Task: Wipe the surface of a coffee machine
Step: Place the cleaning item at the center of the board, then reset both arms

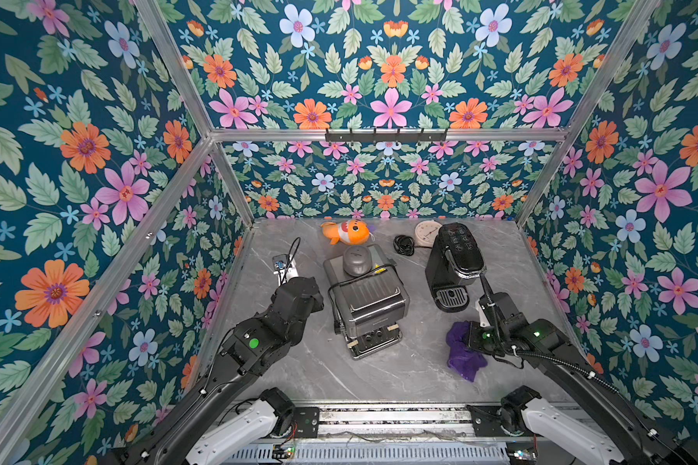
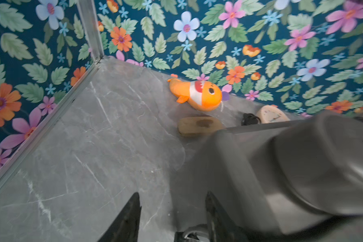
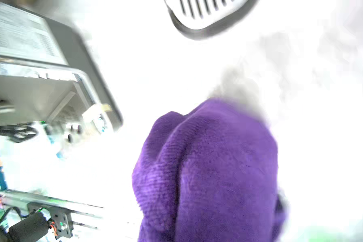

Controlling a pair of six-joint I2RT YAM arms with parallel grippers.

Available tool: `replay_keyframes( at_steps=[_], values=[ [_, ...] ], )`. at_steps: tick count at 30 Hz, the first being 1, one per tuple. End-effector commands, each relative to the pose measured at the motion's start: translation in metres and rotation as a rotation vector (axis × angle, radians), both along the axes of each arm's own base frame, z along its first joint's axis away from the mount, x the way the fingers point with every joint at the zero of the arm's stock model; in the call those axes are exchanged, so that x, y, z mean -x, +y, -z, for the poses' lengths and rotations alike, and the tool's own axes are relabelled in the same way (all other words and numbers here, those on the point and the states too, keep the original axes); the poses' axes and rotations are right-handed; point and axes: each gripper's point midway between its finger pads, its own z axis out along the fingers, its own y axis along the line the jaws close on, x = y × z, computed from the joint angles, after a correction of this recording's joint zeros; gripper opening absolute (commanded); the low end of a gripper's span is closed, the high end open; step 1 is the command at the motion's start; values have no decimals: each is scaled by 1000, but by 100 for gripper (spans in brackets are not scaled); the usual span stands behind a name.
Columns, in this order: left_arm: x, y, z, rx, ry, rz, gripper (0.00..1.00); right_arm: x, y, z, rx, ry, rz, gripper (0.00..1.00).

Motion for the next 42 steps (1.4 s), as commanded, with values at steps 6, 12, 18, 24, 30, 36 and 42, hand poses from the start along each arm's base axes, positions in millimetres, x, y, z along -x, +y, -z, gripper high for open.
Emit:
replay_keyframes(
  at_steps=[6, 12, 18, 24, 30, 36, 42],
  values=[
    [-37, 16, 52, 122, 75, -42, 51, -39, -26, -5, 85, -19, 137, 90],
    [-55, 36, 66, 148, 47, -130, 51, -53, -39, -33, 78, -94, 174, 99],
    [-53, 57, 72, 169, -2, -217, 51, -40, -46, -58, 79, -134, 183, 99],
    [-52, 71, 71, 120, -33, -262, 51, -28, -51, -80, 87, -163, 180, 99],
    [-54, 93, 65, 66, -92, -348, 50, -39, -62, -99, 117, -243, 209, 99],
    [-73, 121, 78, 22, -178, -445, 49, -87, -123, -108, 77, -384, 437, 99],
    [-61, 156, 99, -178, -225, -622, 51, -99, -225, -71, 429, -525, 711, 99]
  ],
)
